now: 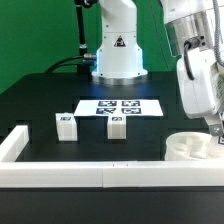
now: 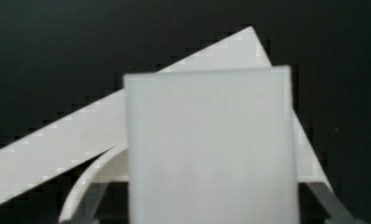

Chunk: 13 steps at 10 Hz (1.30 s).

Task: Assemble stool

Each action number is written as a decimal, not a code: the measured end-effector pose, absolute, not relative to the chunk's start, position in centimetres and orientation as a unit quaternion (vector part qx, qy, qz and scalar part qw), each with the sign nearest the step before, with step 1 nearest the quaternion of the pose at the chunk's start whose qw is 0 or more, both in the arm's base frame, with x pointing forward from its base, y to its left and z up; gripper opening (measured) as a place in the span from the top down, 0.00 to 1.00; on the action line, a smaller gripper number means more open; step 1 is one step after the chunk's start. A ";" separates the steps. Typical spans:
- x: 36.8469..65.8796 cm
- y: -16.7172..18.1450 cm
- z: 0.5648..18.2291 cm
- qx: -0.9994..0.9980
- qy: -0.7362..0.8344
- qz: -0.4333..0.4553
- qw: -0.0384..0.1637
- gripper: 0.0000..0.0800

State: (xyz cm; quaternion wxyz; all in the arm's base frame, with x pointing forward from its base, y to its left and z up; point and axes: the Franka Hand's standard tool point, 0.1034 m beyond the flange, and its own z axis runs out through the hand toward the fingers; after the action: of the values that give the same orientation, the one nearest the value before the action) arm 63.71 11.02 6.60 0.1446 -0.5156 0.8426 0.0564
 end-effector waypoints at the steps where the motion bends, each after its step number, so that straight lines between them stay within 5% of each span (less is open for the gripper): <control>1: 63.7 11.0 6.6 -0.508 0.847 0.058 0.144 0.57; 6: 64.0 11.0 6.8 -0.387 0.907 0.077 0.148 0.57; 10: 63.6 11.1 6.7 -0.282 0.936 0.045 0.205 0.57; 13: 63.2 11.0 6.6 -0.238 0.945 0.027 0.223 0.57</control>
Offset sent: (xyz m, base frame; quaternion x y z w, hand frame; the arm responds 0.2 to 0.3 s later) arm 0.0000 0.0000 0.0000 0.0000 0.0000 0.1938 0.9810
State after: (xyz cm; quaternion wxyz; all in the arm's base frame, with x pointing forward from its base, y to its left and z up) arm 63.20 10.96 6.58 0.2226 -0.2378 0.9451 0.0268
